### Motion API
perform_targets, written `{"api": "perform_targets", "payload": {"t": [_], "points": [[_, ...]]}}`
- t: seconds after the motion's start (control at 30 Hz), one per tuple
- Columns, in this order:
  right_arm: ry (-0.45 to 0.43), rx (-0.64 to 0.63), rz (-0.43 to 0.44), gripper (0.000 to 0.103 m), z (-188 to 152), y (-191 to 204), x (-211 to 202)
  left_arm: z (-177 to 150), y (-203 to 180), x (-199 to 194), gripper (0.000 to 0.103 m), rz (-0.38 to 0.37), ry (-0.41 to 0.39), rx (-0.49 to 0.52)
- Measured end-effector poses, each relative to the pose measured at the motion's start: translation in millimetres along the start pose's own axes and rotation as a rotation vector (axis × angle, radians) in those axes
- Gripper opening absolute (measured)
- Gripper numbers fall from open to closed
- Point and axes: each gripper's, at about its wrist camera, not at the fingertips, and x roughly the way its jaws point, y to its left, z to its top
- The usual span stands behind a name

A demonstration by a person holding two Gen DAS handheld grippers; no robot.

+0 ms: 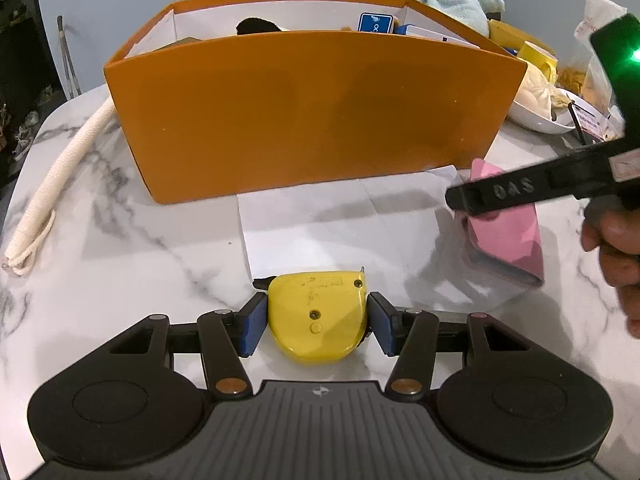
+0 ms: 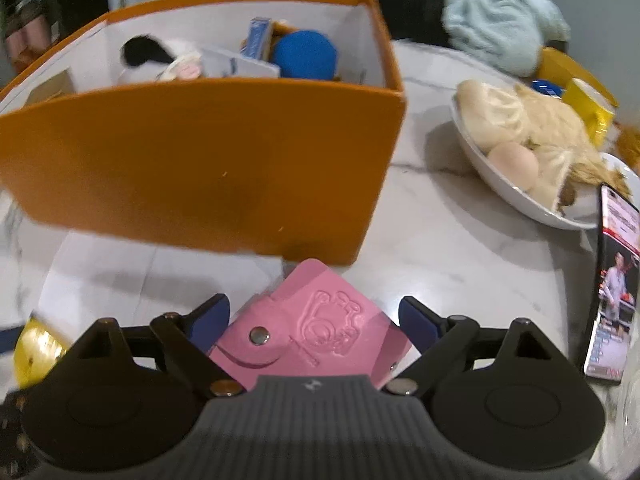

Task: Organize objects
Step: 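Lift the pink wallet with the right gripper and lower it into the orange box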

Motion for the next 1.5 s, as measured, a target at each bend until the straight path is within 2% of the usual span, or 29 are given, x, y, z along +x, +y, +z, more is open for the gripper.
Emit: {"api": "perform_targets", "payload": {"t": [0.13, 0.27, 0.37, 0.43, 0.57, 0.63, 0.73, 0.77, 0.93, 0.97, 1.0, 1.07, 1.37, 1.5], "points": [[0.054, -0.192, 0.114, 0.09, -3, -2, -5, 1, 1, 0, 0.063, -0.004, 0.005, -0.006], [0.054, -0.483, 0.221, 0.09, -18, -1, -16, 0, -1, -1, 0.063, -0.013, 0.013, 0.0], [0.037, -0.595, 0.196, 0.092, -31, -1, -22, -2, -4, -2, 0.063, -0.01, 0.016, 0.007], [0.047, -0.572, 0.155, 0.094, -33, -3, -23, -3, -6, -3, 0.064, -0.004, 0.015, 0.013], [0.123, -0.433, 0.13, 0.094, -30, -11, -20, -8, -16, -1, 0.081, -0.002, 0.023, 0.07], [0.136, -0.398, 0.117, 0.094, -30, -12, -20, -11, -21, -1, 0.085, 0.012, 0.013, 0.109], [0.155, -0.342, 0.115, 0.092, -33, -14, -21, -14, -19, 0, 0.086, 0.015, -0.002, 0.09], [0.156, -0.325, 0.124, 0.088, -33, -15, -21, -14, -19, -1, 0.086, 0.016, -0.006, 0.088], [0.153, -0.321, 0.118, 0.088, -35, -12, -23, -15, -13, -2, 0.084, 0.03, -0.022, 0.06], [0.152, -0.322, 0.118, 0.088, -35, -12, -23, -14, -13, -2, 0.079, 0.028, -0.013, 0.065], [0.152, -0.324, 0.118, 0.088, -36, -12, -23, -13, -13, -3, 0.07, 0.024, -0.008, 0.069], [0.152, -0.327, 0.12, 0.088, -36, -12, -24, -12, -13, -5, 0.065, 0.02, -0.001, 0.071], [0.167, -0.34, 0.148, 0.085, -33, -17, -31, -15, -7, -13, 0.065, -0.007, 0.034, 0.073], [0.151, -0.318, 0.169, 0.085, -27, -19, -39, -13, -4, -20, 0.065, -0.013, 0.023, 0.059]]}}
